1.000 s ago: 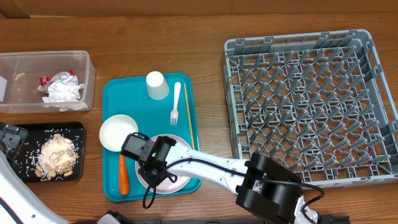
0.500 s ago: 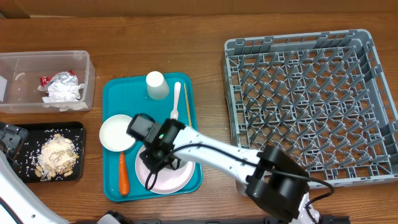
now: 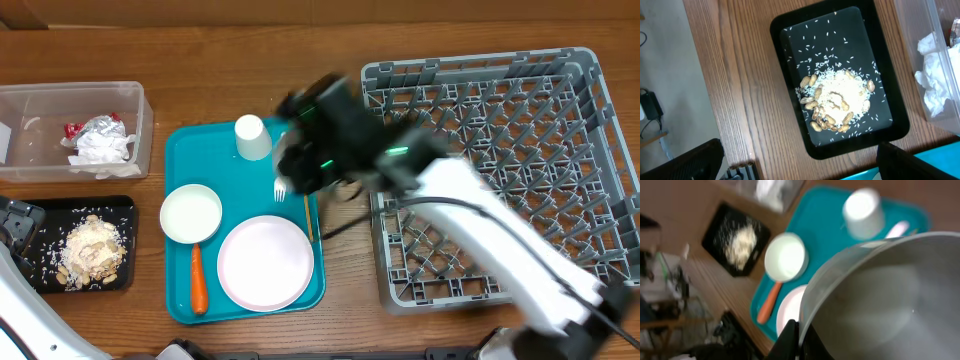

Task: Sort waste into correct bins and load items into the dishwasher rack
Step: 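Lift the bowl and carry it right to the rack's far corner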

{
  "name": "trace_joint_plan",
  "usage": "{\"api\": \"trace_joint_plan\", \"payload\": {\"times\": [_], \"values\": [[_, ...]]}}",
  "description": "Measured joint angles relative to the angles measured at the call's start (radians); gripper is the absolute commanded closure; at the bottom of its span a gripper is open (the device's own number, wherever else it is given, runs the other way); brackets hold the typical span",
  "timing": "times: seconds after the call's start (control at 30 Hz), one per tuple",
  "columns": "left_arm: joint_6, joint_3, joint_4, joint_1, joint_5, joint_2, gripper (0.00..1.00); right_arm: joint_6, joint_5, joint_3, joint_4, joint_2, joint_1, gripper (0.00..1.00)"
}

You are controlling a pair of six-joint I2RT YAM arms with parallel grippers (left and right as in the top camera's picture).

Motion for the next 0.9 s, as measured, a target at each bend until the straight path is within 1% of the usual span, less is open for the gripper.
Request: {"api": "trace_joint_plan", "payload": {"times": [0.07,0.1,0.13,0.2,0.37,0.53,0.63,0.7,0.8,0.9], "values": [[0.0,0.0,0.0,0.0,0.0,0.0,0.0,-0.021,-0.043,0.002,0.007,-0.061,-0.111,0.96],[0.0,0.0,0.0,0.0,0.0,0.0,0.0,-0.037,-0.078,0.003,0.014,-0.089,-0.19,0.96],[0.0,0.0,0.0,0.0,0.0,0.0,0.0,-0.048,-0.099,0.003,0.019,-0.101,-0.232,0.96],[0.0,0.0,0.0,0.0,0.0,0.0,0.0,-0.079,-0.192,0.004,0.025,-0.117,-0.368,0.96],[0.0,0.0,0.0,0.0,0.0,0.0,0.0,-0.166,-0.48,0.004,0.049,-0.098,-0.706,0.96],[0.0,0.0,0.0,0.0,0.0,0.0,0.0,-0.237,-0.783,0.004,0.11,-0.048,-0.973,0.96],[0.0,0.0,0.0,0.0,0.0,0.0,0.0,-0.256,-0.915,0.004,0.143,-0.004,-1.076,0.96],[0.0,0.0,0.0,0.0,0.0,0.0,0.0,-0.264,-0.986,0.004,0.164,0.033,-1.114,0.96],[0.0,0.0,0.0,0.0,0.0,0.0,0.0,-0.27,-1.087,0.005,0.212,0.113,-1.142,0.96],[0.0,0.0,0.0,0.0,0.0,0.0,0.0,-0.27,-1.138,0.005,0.23,0.195,-1.149,0.96]]}}
